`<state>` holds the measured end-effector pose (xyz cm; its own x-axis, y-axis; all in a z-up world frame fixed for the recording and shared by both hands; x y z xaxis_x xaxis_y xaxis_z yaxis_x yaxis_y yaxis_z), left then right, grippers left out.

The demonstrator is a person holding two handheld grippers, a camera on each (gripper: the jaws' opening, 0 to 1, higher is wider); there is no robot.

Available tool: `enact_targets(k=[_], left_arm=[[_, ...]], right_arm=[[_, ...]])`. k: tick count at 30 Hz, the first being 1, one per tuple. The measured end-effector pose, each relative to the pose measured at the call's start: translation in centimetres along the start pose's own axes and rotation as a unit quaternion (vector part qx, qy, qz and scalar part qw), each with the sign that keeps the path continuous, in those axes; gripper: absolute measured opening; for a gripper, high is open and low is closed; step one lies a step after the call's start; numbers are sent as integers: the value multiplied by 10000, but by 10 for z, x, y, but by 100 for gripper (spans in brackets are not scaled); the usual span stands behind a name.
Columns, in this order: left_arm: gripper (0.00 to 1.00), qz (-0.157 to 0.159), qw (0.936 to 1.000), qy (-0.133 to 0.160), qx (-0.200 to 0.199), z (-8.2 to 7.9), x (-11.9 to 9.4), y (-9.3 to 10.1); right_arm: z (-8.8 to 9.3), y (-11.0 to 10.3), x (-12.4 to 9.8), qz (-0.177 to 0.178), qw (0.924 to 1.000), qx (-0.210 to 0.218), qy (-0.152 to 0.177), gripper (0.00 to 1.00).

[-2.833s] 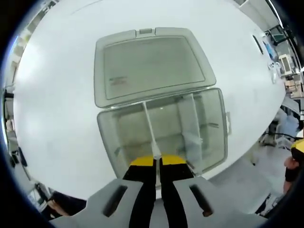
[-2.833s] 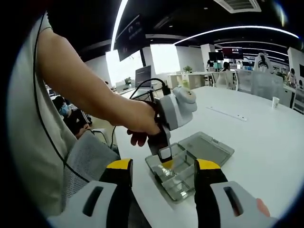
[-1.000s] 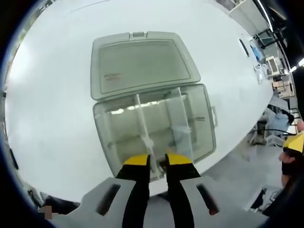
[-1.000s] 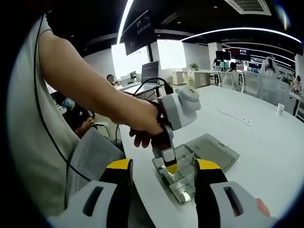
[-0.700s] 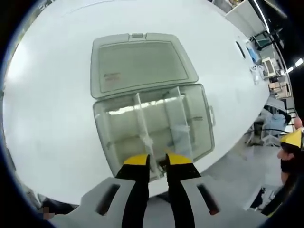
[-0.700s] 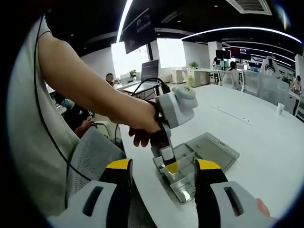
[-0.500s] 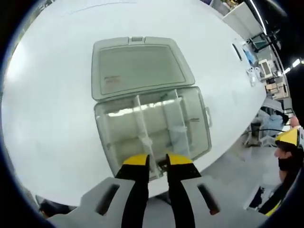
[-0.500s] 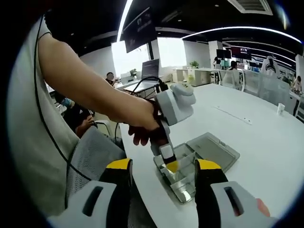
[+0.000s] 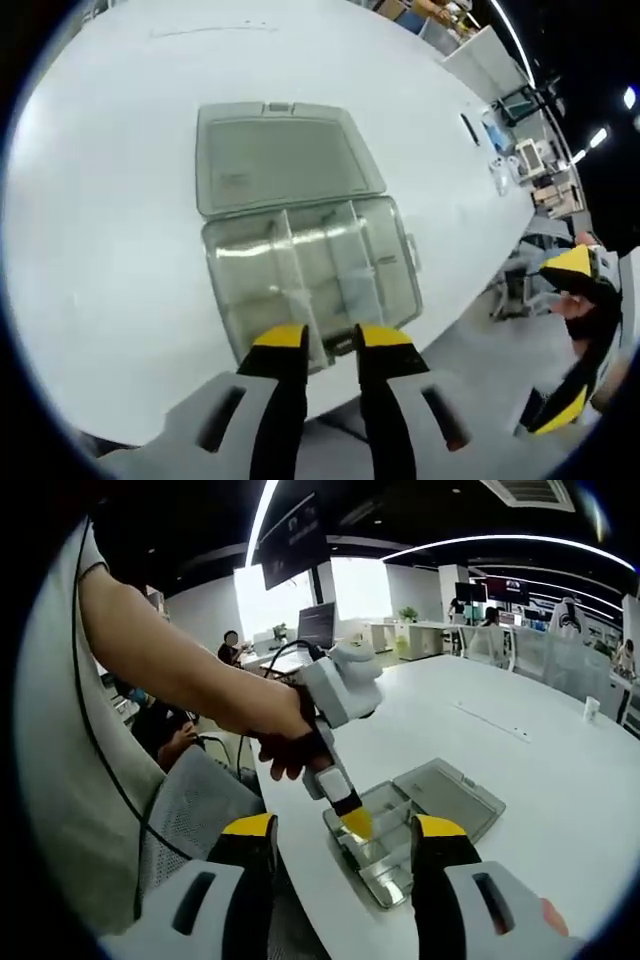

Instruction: Insert the divider into the dual guide fixture by aligning both edges with the guide slots and pushing it downward to the bottom, including one-sided entry, uneven engagement, binding, and posture correction.

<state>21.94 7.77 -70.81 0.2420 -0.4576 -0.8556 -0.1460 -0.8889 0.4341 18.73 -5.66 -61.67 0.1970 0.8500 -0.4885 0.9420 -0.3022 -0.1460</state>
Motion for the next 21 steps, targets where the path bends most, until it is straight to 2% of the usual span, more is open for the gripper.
enact_targets(k=[11,15,21], left_arm=[[23,321,9975,589,229,1,-17,11],[25,409,9947,870,363,0,-22,14],[25,563,9905,1133,543,-1,-31,19]], right_arm=[[4,2,-1,32,10000,23,-56,52],[3,2,-1,33,10000,17,-48,53],[7,6,-3,81,9999,53,-82,54]])
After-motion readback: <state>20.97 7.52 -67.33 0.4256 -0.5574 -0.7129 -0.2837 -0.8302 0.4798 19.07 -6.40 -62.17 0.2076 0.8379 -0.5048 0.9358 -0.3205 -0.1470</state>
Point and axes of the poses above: the point that each gripper's makers call its tool centre point, and the gripper's own axes: x roughly forward along the fingers, y roughly to its right, z roughly out of its underside, the point moved 6 cm from there along -x, roughly backward along the fingers, and after that the axes turned 2 degrees about x, right-handed, at the moved point
